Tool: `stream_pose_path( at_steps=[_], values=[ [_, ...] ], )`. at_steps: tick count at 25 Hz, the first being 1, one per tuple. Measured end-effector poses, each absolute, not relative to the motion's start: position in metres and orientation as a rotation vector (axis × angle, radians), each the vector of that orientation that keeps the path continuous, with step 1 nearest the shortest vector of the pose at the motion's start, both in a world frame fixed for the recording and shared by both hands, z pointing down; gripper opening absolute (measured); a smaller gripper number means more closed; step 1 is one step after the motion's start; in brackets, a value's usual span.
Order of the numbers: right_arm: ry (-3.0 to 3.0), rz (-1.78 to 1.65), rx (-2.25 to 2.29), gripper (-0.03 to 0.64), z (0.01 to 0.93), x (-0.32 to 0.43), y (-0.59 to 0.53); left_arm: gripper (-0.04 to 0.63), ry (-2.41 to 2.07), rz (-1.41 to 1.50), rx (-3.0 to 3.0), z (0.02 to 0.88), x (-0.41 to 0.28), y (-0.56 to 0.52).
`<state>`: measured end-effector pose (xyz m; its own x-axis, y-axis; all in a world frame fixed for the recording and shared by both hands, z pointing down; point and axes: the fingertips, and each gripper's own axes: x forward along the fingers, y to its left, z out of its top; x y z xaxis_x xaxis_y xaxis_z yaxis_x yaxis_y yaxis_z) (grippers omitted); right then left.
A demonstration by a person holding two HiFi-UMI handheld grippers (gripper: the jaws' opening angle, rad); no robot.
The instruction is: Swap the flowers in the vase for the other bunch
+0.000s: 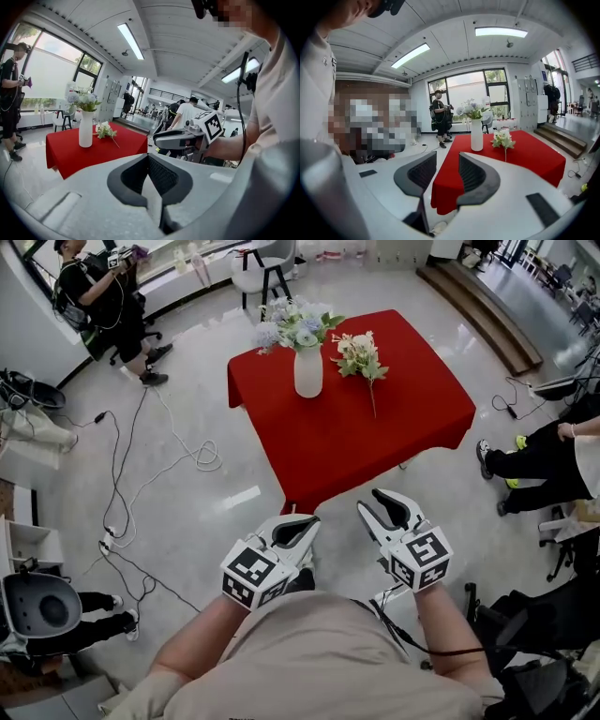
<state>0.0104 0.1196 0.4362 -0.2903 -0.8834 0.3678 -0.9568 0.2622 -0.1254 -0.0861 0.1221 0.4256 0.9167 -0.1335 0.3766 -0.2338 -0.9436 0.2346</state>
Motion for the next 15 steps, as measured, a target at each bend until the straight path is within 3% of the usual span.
stream_pose_path(
  at_steps=[10,15],
  values=[
    [-2.293,0.372,1.734,0.184,0.416,0.038,-0.01,0.006,-0.238,0.499,2.802,0.419,-0.056,0.019],
    [-2.317,0.309,1.683,0.256,0.41,0.06,-0.066,0.006,-0.355,0.471,2.797,0.413,-0.047,-0.017]
  ],
)
